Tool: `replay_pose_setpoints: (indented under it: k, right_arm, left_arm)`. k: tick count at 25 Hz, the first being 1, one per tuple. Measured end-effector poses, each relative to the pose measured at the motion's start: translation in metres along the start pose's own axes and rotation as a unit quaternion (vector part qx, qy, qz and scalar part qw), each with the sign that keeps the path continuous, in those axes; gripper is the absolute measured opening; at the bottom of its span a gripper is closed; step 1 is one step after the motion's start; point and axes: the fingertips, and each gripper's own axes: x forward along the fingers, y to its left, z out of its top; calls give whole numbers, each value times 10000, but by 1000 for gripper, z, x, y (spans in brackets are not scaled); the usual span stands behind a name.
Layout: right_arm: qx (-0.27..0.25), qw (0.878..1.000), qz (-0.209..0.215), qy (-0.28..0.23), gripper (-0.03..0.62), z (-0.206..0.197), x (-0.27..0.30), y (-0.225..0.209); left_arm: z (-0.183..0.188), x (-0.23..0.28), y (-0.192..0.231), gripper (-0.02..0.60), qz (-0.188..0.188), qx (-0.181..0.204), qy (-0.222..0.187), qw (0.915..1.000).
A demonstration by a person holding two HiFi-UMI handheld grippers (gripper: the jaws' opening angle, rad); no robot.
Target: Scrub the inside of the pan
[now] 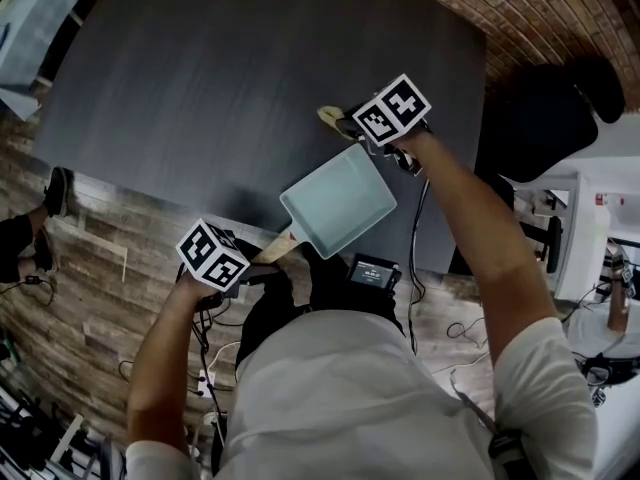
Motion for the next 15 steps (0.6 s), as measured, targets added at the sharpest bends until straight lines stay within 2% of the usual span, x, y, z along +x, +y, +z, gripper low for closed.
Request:
replay_pose_setpoints:
  k: [4, 15]
  right_arm:
    - [-363, 9982, -15, 481, 38, -18, 14, 17]
    - [-321, 9967, -59, 737, 38, -27, 14, 32]
  left_arm:
    - [5, 2, 0, 80, 120, -136, -298, 9994]
    - [6, 8, -3, 80, 242, -190, -450, 9985]
